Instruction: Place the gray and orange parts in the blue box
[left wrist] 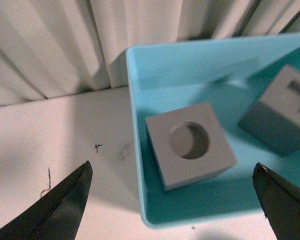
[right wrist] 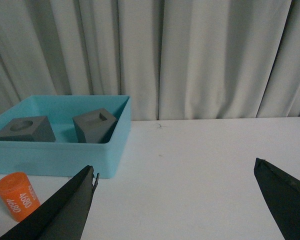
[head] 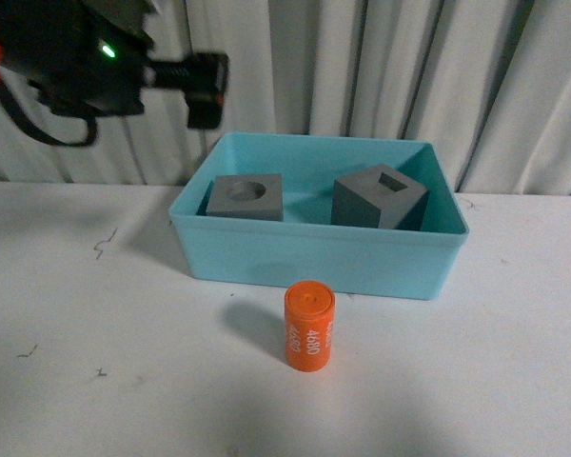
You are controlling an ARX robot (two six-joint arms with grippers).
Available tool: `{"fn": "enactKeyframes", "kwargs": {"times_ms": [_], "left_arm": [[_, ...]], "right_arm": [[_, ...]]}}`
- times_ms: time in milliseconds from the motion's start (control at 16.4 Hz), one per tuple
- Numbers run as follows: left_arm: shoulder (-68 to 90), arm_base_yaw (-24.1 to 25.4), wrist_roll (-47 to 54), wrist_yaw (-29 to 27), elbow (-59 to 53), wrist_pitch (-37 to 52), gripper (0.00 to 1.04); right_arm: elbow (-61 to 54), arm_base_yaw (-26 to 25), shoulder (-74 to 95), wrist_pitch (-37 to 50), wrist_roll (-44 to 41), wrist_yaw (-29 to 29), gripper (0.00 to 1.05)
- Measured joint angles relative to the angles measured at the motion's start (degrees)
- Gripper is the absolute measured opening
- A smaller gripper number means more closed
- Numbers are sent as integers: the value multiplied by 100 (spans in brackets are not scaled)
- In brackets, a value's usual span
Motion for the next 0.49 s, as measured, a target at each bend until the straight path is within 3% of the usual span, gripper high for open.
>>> {"fn": "enactKeyframes", "kwargs": {"times_ms": [122,244,488], "left_arm": [[-1714,542,-579,951,-1126,-264,98],[-3383,1364,-688,1681,-2535,-1204,98],[-4385,2096,-662,2002,-3464,-2059,98]], "right_arm": [[0,0,2,0,0,0,98],[0,0,0,0,0,0,98],[0,0,2,0,0,0,98]]}}
